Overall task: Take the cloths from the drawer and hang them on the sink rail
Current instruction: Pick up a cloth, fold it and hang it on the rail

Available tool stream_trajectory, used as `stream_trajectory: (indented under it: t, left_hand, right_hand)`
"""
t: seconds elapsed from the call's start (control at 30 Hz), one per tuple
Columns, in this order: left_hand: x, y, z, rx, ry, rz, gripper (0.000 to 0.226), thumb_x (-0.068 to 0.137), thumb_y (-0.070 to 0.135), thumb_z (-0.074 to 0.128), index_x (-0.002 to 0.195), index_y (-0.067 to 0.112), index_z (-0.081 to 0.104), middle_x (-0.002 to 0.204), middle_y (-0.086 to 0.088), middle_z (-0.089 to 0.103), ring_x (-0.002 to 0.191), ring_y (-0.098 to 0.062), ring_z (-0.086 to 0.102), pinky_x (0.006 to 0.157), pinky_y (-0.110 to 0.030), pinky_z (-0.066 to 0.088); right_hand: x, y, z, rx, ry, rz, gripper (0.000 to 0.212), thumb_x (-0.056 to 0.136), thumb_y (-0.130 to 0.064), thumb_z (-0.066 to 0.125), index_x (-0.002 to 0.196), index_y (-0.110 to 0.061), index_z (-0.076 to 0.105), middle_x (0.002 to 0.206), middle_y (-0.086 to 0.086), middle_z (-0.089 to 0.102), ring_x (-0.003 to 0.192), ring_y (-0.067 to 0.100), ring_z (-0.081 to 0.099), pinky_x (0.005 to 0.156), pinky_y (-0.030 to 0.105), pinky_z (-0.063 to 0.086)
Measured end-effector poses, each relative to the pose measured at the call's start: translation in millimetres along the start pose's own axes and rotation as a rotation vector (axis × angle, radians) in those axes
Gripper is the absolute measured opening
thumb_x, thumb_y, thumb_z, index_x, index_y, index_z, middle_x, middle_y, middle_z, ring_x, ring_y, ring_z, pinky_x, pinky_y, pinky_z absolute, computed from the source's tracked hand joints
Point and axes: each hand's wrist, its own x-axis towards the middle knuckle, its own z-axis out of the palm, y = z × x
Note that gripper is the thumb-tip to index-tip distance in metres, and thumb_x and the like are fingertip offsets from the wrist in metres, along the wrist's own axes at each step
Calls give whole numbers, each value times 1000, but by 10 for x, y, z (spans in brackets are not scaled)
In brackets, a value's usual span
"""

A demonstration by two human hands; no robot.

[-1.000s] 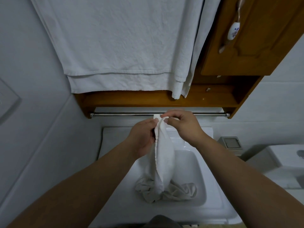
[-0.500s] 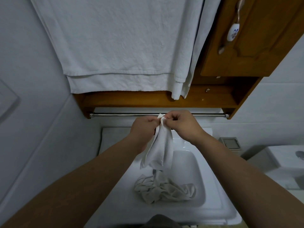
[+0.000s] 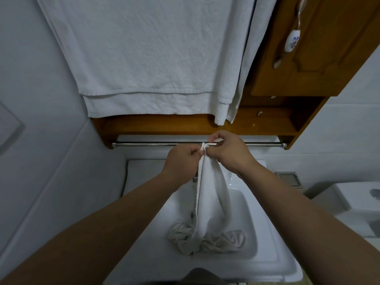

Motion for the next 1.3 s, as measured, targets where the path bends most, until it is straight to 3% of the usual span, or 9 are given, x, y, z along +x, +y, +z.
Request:
stream_trajectory:
  t: [0.17, 0.27, 0.47, 0.67, 0.8, 0.97, 1.07, 1.2, 1.3]
  left_hand:
    - [-5, 30, -12, -43, -64, -17, 27, 97, 30, 50, 93, 16, 74, 88, -14, 71, 85, -33, 67, 78, -54, 55]
    - [-21, 46, -42, 19, -58, 13, 35, 97, 39, 51, 89, 12, 72, 84, -17, 67, 74, -24, 61, 69, -42, 50]
    - [20, 24, -85, 66, 18, 24, 29, 100, 31, 51, 99, 15, 76, 69, 2, 64, 67, -14, 55, 61, -25, 42]
    - [50, 48, -176, 30, 38, 97, 32, 101, 29, 48, 84, 13, 69, 70, -3, 61, 65, -13, 51, 63, -32, 40]
    - [101, 105, -284, 165, 47, 188, 27, 101, 27, 48, 90, 13, 69, 76, -1, 63, 72, -16, 56, 64, -30, 43]
    - [184, 93, -423, 445, 18, 360, 23, 99, 24, 51, 82, 16, 64, 70, 7, 54, 65, -12, 49, 58, -24, 32]
    - [225, 55, -471, 585, -8, 428, 23, 98, 27, 52, 90, 12, 68, 79, 1, 61, 73, -17, 54, 65, -30, 34]
    - [236, 63, -516, 626, -45, 362, 21, 96, 31, 58, 103, 17, 72, 89, -1, 70, 79, -17, 60, 66, -28, 38]
    - [252, 113, -540, 615, -86, 324, 19, 94, 31, 59, 104, 21, 72, 88, 4, 69, 82, -16, 60, 65, -26, 39]
  right_hand:
    - [-15, 25, -25, -9, -61, -99, 11, 84, -18, 75, 94, -22, 78, 79, -3, 72, 71, 9, 63, 64, 25, 50]
    - [-18, 29, -51, -36, -50, -112, 7, 84, -22, 76, 90, -20, 77, 82, -5, 73, 76, 9, 67, 65, 23, 52]
    - [-33, 28, -11, 8, -57, -125, 13, 85, -35, 77, 85, -22, 75, 84, -1, 73, 81, 19, 68, 75, 39, 57]
    - [-18, 13, 27, 205, -168, -115, 22, 81, -42, 70, 86, -21, 66, 85, 15, 66, 83, 39, 64, 88, 61, 54]
    - [-3, -17, -5, 218, -242, -117, 21, 83, -31, 74, 95, -15, 66, 75, 6, 54, 73, 23, 53, 73, 45, 49]
    - [-8, 14, 21, 119, -223, -124, 14, 87, -20, 73, 78, -19, 64, 68, -1, 53, 62, 12, 48, 59, 29, 39]
    - [-6, 66, 39, 80, -246, -113, 8, 88, -22, 72, 82, -18, 68, 73, 4, 56, 65, 14, 50, 61, 30, 40]
    - [-12, 85, 70, -38, -212, -156, 9, 92, -25, 67, 83, -23, 69, 72, -5, 59, 64, 8, 51, 60, 25, 40]
    - [2, 78, 85, -76, -140, -196, 10, 95, -27, 62, 89, -28, 70, 83, -5, 68, 77, 11, 60, 67, 26, 44]
